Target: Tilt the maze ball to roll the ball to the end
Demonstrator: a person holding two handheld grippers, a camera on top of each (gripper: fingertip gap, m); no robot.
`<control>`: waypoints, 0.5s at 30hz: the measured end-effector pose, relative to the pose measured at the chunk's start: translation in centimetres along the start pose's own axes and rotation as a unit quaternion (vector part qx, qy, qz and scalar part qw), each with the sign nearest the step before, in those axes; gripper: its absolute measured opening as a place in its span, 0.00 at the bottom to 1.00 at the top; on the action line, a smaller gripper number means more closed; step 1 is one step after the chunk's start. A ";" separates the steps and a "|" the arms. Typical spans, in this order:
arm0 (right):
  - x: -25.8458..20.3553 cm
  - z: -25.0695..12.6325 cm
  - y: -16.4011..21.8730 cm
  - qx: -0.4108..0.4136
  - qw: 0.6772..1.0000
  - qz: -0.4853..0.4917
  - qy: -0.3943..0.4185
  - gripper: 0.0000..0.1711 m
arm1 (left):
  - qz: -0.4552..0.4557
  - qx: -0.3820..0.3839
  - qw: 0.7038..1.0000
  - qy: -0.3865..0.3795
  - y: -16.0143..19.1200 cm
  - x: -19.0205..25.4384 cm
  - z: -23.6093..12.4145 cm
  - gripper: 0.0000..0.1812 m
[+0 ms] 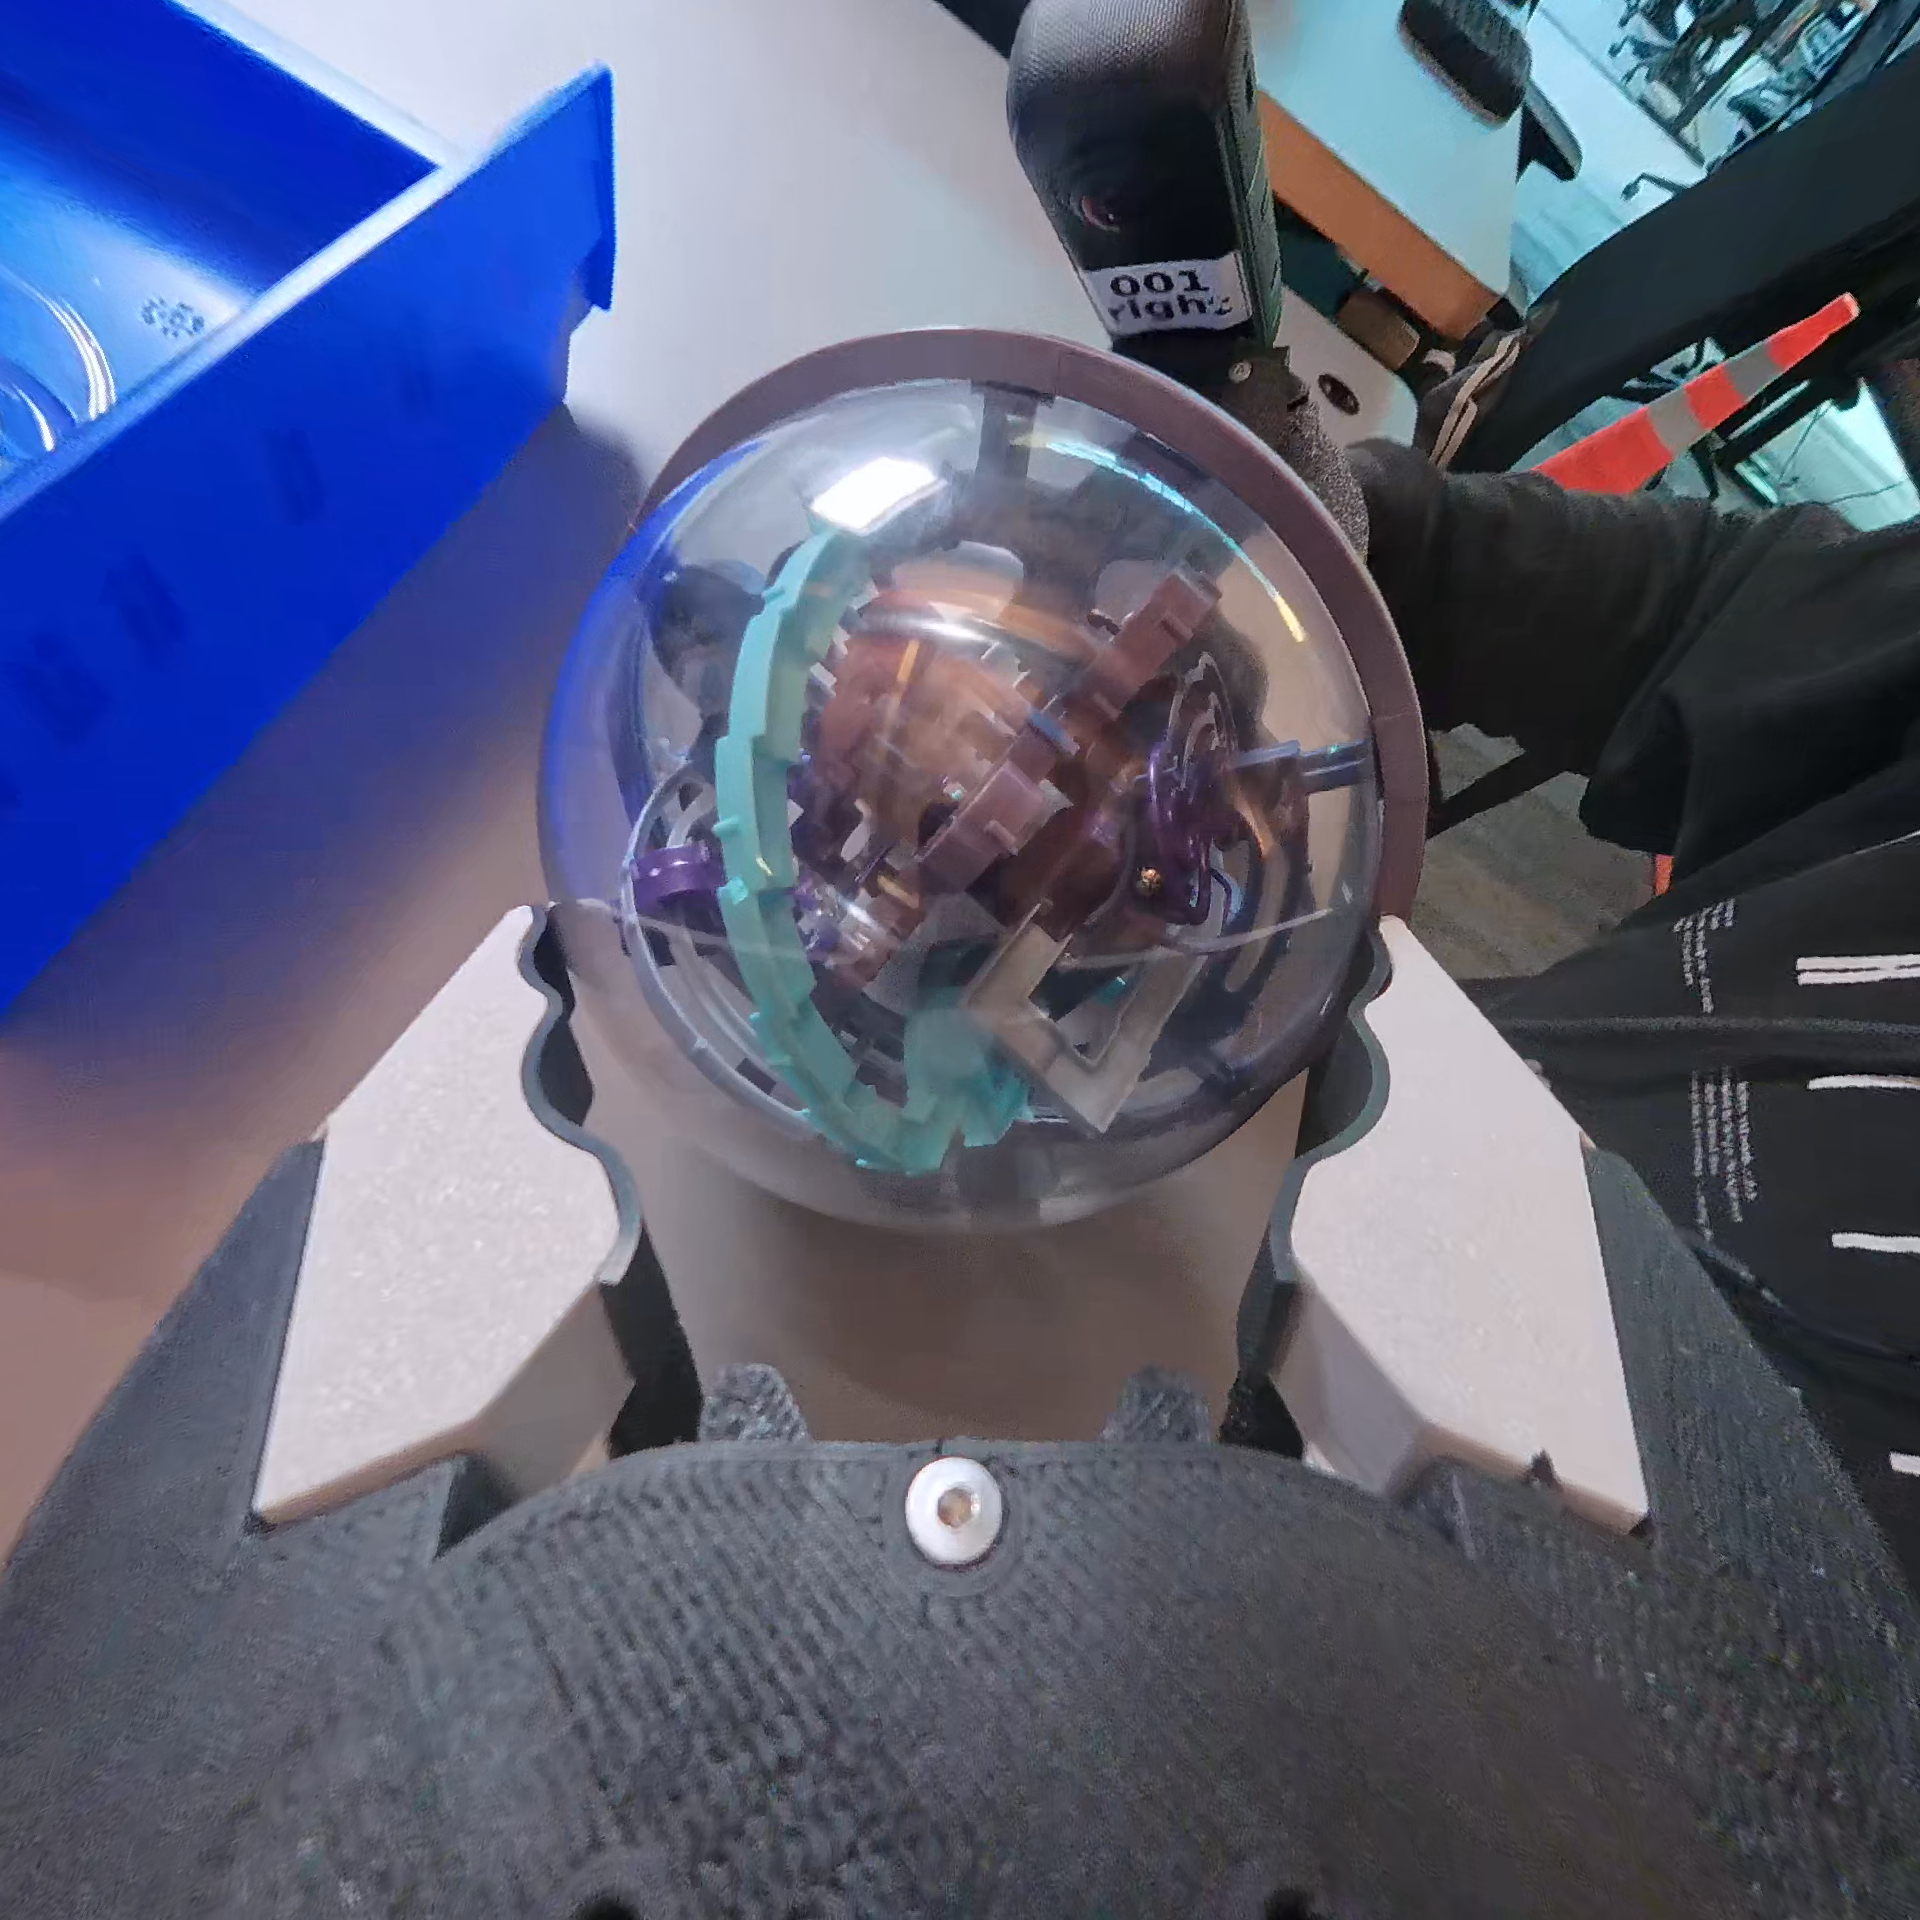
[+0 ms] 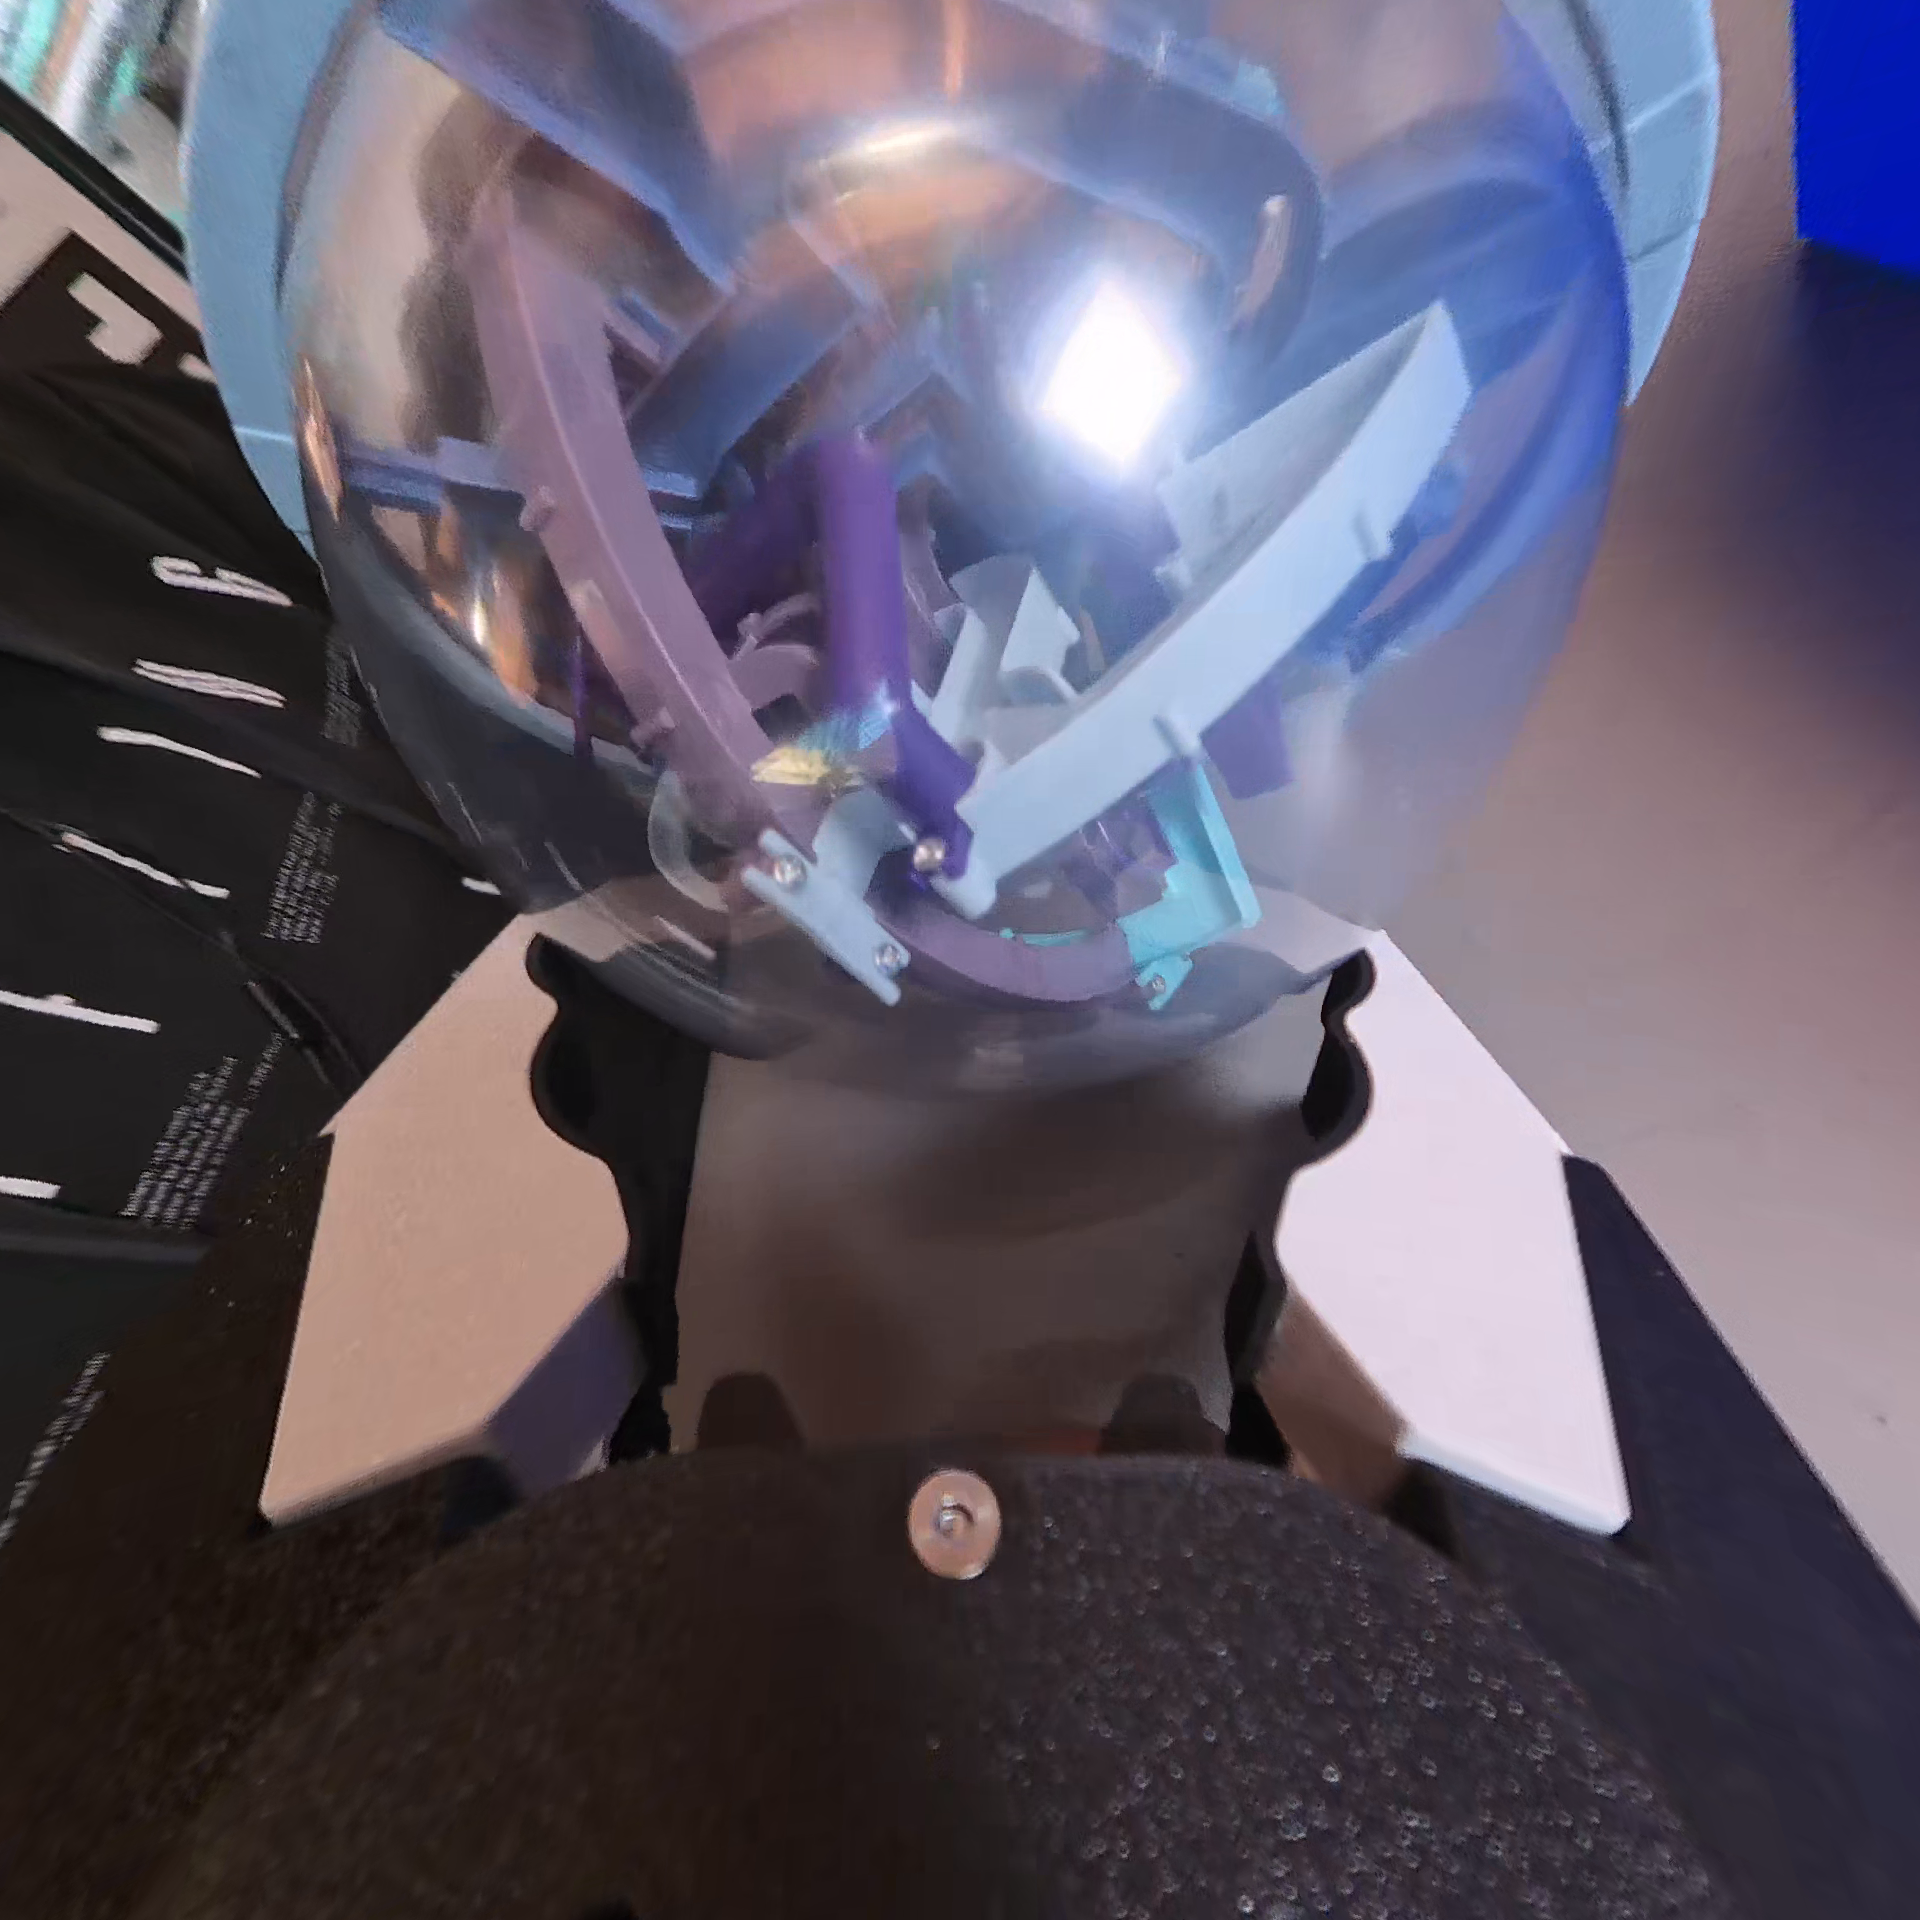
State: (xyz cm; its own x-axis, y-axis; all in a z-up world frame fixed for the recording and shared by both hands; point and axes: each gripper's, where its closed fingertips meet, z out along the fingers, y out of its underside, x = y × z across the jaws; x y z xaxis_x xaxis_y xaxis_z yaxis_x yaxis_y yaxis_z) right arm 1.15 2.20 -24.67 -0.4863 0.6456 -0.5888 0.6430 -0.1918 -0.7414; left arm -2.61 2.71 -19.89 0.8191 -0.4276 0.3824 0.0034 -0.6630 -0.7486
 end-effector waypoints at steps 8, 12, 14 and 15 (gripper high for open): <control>2.7 0.6 1.8 -0.095 0.985 -0.097 0.108 0.80 | 0.024 -0.009 0.999 -0.033 1.1 -1.2 0.8 0.79; 3.3 -0.5 1.6 -0.109 0.976 -0.130 0.137 0.78 | 0.057 -0.010 0.997 -0.057 0.8 -1.4 1.1 0.79; 2.8 -2.0 0.4 -0.094 0.974 -0.147 0.145 0.79 | 0.072 -0.016 0.995 -0.068 0.8 -1.4 1.3 0.79; 2.3 -2.9 -0.6 -0.079 0.973 -0.156 0.151 0.79 | 0.081 -0.019 0.994 -0.074 0.8 -1.4 1.4 0.79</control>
State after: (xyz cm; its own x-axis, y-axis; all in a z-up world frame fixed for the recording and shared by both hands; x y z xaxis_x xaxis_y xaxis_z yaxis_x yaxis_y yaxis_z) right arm 1.38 5.98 -24.67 -0.4915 0.8467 -0.2038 0.5872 0.1493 -0.7956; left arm -2.97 3.63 -21.77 0.8823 -0.4374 0.1737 -0.1541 -0.6171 -0.7716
